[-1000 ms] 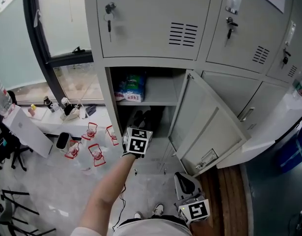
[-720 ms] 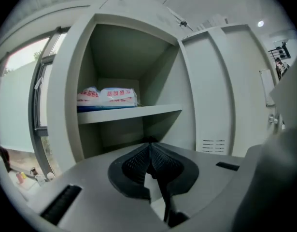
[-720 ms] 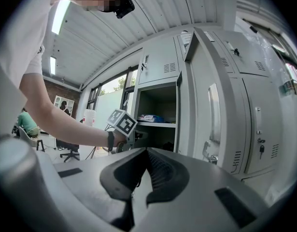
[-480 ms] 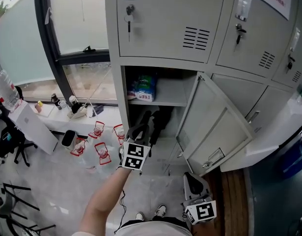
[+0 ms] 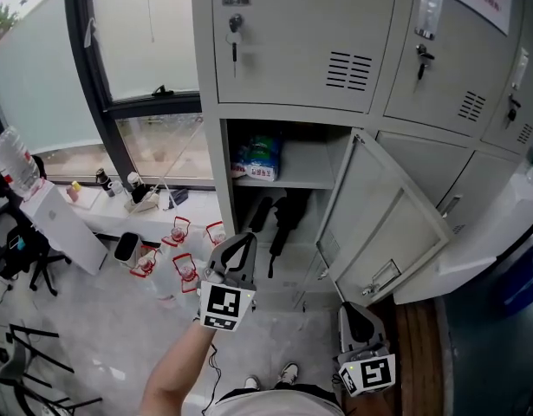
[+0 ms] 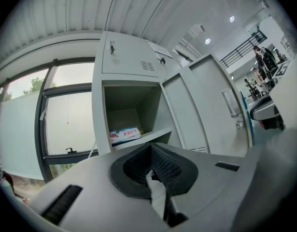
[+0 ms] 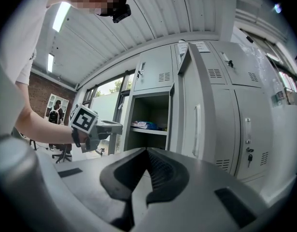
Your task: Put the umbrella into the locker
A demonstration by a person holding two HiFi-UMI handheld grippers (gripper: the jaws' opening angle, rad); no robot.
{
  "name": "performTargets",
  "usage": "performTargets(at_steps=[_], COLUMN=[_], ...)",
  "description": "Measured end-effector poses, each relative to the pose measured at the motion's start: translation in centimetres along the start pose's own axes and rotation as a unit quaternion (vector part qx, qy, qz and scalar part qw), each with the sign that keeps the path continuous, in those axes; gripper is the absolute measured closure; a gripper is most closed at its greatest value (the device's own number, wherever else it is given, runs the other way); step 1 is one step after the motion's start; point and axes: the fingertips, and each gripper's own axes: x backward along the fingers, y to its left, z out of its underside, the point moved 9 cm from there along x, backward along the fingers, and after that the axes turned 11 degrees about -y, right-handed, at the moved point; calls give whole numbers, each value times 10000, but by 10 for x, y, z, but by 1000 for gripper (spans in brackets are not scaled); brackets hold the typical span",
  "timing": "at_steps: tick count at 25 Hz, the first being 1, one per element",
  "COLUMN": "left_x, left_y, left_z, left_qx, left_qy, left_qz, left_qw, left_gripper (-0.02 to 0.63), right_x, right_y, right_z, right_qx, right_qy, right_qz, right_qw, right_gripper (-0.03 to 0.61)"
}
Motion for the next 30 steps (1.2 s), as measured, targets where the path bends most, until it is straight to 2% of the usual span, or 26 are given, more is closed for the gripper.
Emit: performTargets(at_steps=[7, 14, 20, 24, 30], left_x=[46, 85, 125, 129, 135], left_y=[9, 8, 8, 4, -3], left_z=[-15, -10, -1, -3, 2], left_qx=[99, 329, 553, 467, 707], left_qy=[-172, -168, 96, 29, 39], left_qz=[-347, -568, -889, -862, -838], left_qw=[9992, 9977, 9945, 9952, 9940], left_gripper=[592, 592, 592, 592, 592], right_x=[8, 17, 32, 38, 42], right_y=[-8, -16, -23, -27, -25], right_z=[-6, -10, -16, -18, -22], right_qx=[15, 25, 80, 92, 115], right_qy=[-78, -126, -102, -108, -134], right_qz=[165, 355, 587, 721, 779], right_qw=[9998, 9993, 9982, 9973, 9968], right_gripper=[563, 563, 563, 563, 563])
